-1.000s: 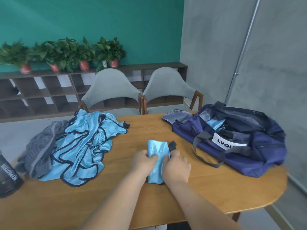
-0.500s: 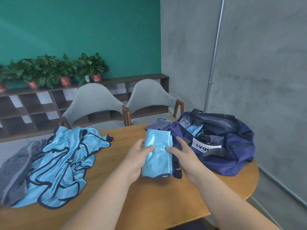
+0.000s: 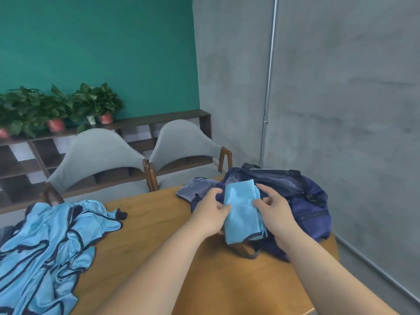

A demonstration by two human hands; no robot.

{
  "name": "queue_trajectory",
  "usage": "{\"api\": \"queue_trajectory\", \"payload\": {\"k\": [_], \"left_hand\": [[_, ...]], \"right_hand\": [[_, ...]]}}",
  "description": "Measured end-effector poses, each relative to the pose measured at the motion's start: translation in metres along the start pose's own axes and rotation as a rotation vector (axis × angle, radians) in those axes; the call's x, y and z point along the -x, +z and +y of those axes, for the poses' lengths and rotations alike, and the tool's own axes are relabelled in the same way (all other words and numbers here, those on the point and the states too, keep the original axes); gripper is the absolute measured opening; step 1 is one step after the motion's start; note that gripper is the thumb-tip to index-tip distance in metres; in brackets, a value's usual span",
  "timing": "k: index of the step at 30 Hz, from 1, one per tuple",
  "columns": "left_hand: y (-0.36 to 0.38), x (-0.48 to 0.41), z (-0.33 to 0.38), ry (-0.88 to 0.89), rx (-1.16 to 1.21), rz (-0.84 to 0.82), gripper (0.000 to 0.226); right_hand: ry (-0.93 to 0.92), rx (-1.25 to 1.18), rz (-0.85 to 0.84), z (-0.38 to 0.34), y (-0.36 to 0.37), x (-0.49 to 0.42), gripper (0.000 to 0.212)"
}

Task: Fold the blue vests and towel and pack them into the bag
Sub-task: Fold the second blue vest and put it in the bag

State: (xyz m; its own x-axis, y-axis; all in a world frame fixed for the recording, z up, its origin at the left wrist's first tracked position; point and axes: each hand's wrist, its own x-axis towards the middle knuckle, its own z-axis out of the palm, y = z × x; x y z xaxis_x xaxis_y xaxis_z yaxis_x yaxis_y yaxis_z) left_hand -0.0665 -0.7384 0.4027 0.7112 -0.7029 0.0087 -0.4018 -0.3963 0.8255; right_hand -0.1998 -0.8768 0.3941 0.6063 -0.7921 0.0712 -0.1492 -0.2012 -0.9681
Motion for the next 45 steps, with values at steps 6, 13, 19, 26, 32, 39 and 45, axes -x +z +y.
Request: {"api": "queue_trajectory", "payload": {"k": [6, 13, 19, 26, 32, 39, 45], "left_hand": [[0.017, -0.037, -0.002, 0.455, -0.994, 0.017, 0.064], [0.017, -0.072, -0.006, 0.541, -1.457, -0.185, 0.056], [0.006, -0.063, -0.003, 0.598, -1.356, -0.339, 0.02], [-0.008, -0.053, 0.014, 0.409, -0.901, -0.291, 0.03], [0.006, -0.077, 0.0, 0.202, -1.003, -0.063, 0.065], [-0.002, -0.096, 0.012, 0.262, -0.716, -0.088, 0.079], [-0.009, -0.105, 0.026, 0.328, -0.595, -0.098, 0.087]], "right_hand": [[-0.002, 0.516, -0.139, 0.02, -0.032, -0.038, 0.054], [-0.036, 0.567, -0.303, 0.033, -0.04, -0.054, 0.052], [0.101, 0.492, -0.438, 0.032, -0.059, -0.071, 0.044], [0.166, 0.645, -0.592, 0.009, -0.065, -0.079, 0.042], [0.178, 0.6, -0.621, -0.002, -0.051, -0.088, 0.041], [0.418, 0.177, -0.278, 0.007, -0.027, -0.126, 0.018], [0.404, -0.286, -0.022, 0.009, 0.026, -0.152, 0.024]]}}
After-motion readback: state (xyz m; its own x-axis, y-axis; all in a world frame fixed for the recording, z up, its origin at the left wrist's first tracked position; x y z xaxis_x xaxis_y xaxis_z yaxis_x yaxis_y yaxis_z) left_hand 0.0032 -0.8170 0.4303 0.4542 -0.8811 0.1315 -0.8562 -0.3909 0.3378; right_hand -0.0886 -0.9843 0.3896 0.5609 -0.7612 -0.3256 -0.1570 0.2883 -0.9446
